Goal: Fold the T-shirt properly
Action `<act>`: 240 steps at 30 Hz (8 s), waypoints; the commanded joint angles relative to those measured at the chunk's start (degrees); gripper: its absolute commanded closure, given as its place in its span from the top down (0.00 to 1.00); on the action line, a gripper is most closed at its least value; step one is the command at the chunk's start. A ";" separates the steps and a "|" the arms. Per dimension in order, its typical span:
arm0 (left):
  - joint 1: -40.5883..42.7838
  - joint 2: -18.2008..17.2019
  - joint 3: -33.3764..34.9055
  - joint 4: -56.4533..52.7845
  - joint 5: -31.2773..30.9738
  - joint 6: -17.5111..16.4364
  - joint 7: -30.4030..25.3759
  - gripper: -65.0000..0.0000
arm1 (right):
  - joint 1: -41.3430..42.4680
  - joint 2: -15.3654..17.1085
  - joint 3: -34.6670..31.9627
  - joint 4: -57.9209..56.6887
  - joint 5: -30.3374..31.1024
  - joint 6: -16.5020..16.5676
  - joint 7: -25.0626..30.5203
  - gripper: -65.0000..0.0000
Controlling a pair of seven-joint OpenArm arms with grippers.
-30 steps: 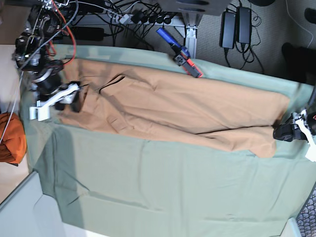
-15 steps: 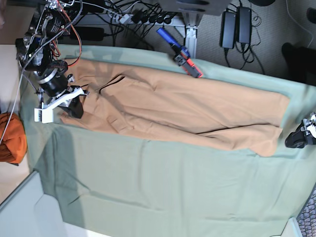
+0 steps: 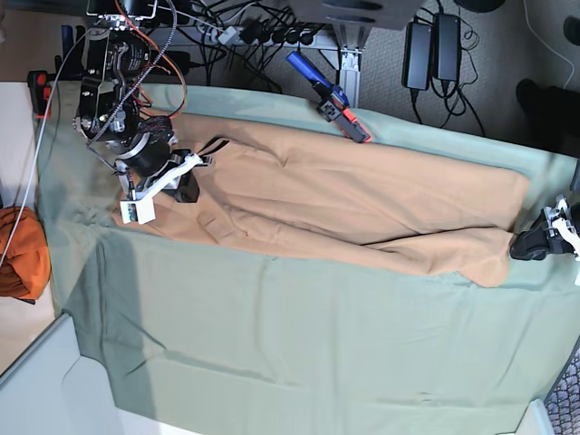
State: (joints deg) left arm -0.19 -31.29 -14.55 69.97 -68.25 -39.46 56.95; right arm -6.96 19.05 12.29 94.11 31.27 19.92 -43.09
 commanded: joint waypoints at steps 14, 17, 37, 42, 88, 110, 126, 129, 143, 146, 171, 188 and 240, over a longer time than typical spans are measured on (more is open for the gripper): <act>-0.55 1.44 -0.42 0.00 6.88 -0.54 -2.49 0.49 | 0.59 0.79 0.37 0.81 0.68 5.84 0.44 0.00; -0.22 1.44 -0.22 0.00 6.67 -0.54 -2.25 0.49 | 0.59 0.79 0.37 0.81 0.87 5.84 0.44 0.00; 0.04 5.35 5.90 0.02 -1.84 -0.54 1.46 0.48 | 0.59 0.79 0.37 0.81 0.85 5.84 0.44 0.00; 0.02 5.55 5.90 0.02 -1.84 -0.54 0.61 0.12 | 0.59 0.79 0.37 0.81 0.85 5.84 0.44 0.00; -3.65 -2.23 2.78 7.37 7.30 -0.54 0.48 0.00 | 0.76 0.76 0.46 7.15 5.60 5.86 -2.34 0.42; 5.73 5.79 3.82 28.89 9.18 -0.54 -0.61 0.00 | 6.16 -2.23 0.48 7.15 4.55 5.86 -1.57 0.42; 1.14 20.33 24.24 33.11 35.01 1.81 -4.94 0.00 | 6.45 -2.82 0.50 7.15 4.48 5.88 -1.51 0.42; 0.55 23.56 27.52 33.00 40.24 3.50 -5.99 0.00 | 6.47 -2.82 0.48 7.15 4.52 5.88 -1.49 0.42; -1.99 33.22 34.16 28.13 48.46 7.56 -8.26 0.00 | 6.45 -2.84 0.48 7.15 4.74 5.86 -1.51 0.42; -2.01 33.68 36.02 27.63 48.48 7.56 -8.46 0.00 | 6.45 -2.84 0.48 7.15 4.74 5.86 -1.55 0.42; -3.37 38.03 39.01 27.45 53.09 7.78 -11.69 0.49 | 6.45 -2.84 0.48 7.15 4.74 5.86 -1.57 0.42; -4.07 33.51 37.33 35.93 51.76 13.11 -6.69 0.49 | 11.78 -2.84 0.50 7.15 4.74 5.86 -1.44 0.42; 7.48 25.53 35.17 36.17 50.21 13.11 -9.03 0.49 | 1.53 -6.03 11.34 11.91 4.59 5.95 -3.43 0.42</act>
State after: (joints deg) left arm 7.88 -5.74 20.80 104.99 -17.43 -26.35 49.04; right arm -6.00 12.25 23.40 105.01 35.16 20.08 -47.79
